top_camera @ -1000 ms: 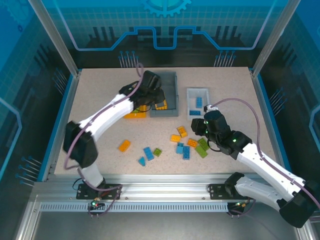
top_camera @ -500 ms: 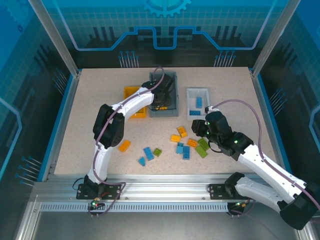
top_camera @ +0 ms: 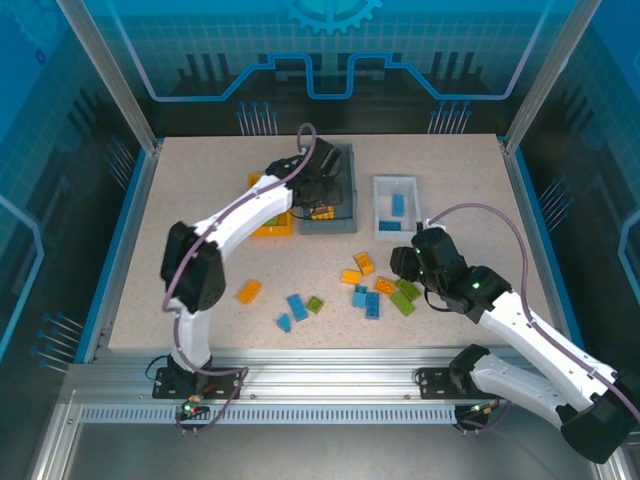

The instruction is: Sort the legos into containers by color

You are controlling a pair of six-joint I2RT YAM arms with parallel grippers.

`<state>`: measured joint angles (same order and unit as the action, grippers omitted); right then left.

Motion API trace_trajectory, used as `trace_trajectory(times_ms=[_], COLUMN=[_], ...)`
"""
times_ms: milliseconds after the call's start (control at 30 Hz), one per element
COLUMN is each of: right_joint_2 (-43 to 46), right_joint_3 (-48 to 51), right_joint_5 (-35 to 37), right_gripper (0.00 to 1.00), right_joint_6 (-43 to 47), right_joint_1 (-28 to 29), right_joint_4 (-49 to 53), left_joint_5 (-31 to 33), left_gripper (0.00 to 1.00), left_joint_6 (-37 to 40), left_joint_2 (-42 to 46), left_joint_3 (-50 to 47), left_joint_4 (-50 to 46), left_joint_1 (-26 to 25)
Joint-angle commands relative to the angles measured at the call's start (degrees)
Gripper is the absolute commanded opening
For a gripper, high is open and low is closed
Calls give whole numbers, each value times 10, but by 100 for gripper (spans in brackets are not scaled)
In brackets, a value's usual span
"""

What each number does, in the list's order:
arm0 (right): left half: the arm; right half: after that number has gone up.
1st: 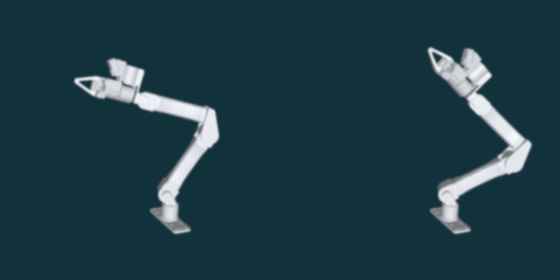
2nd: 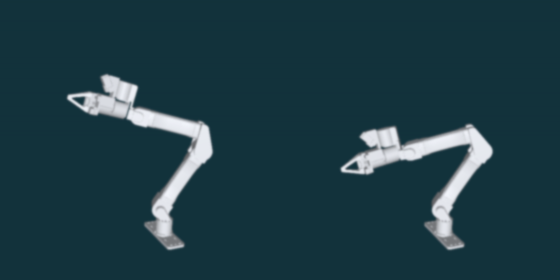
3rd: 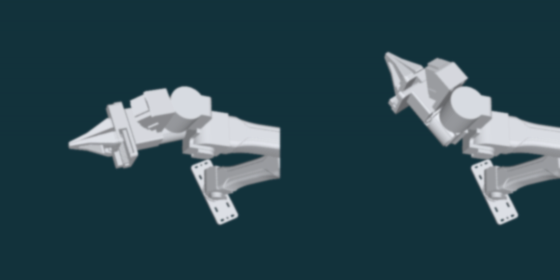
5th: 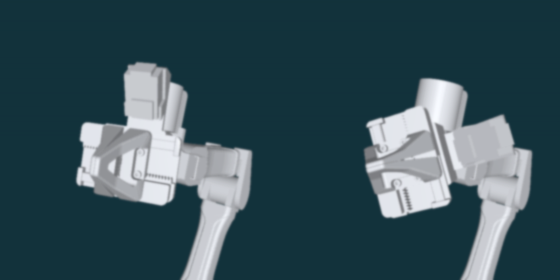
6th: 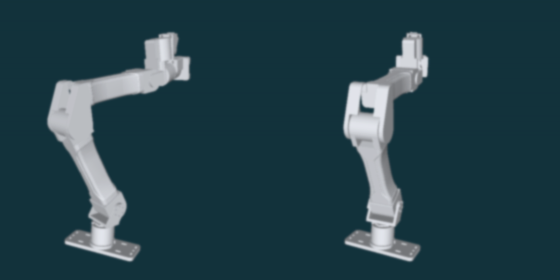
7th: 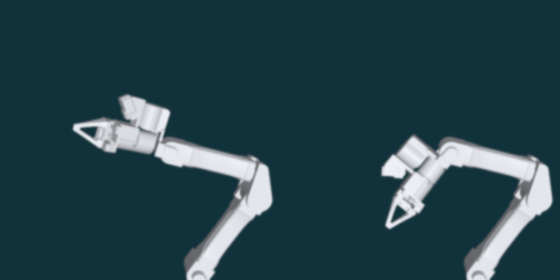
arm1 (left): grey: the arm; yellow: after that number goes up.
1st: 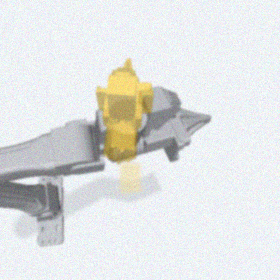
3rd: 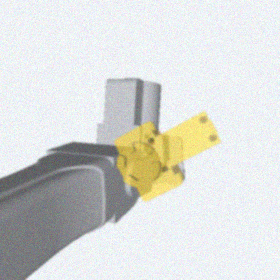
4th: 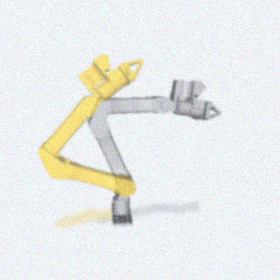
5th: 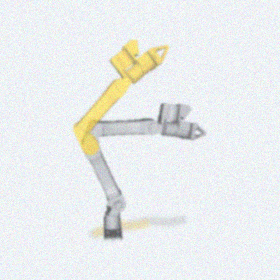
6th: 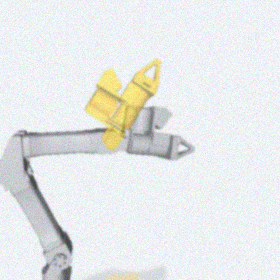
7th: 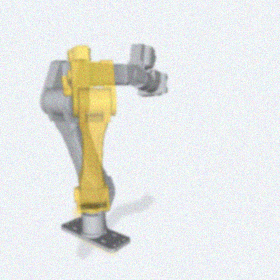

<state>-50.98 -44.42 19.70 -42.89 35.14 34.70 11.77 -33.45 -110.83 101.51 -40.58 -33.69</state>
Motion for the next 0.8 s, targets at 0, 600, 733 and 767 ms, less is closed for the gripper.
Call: trace_trajectory(times_ms=[0,600,733,767], right_joint_2=[-1,-121,-155,-168], right_joint_3=[-17,-12,7,11], right_joint_5=[39,48,51,53], right_gripper=[48,51,52,53], right_joint_6=[-23,-46,-107,-120], right_joint_1=[-30,85,175,194], right_joint_4=[93,70,53,50], left_joint_5=[-4,85,118,122], left_gripper=[56,52,52,52], left_joint_6=[-20,-157,-187,-192], left_joint_2=[97,462,556,576], left_joint_3=[-74,-490,-554,-564], left_joint_4=[40,116,90,83], left_joint_1=[-26,-215,-229,-229])
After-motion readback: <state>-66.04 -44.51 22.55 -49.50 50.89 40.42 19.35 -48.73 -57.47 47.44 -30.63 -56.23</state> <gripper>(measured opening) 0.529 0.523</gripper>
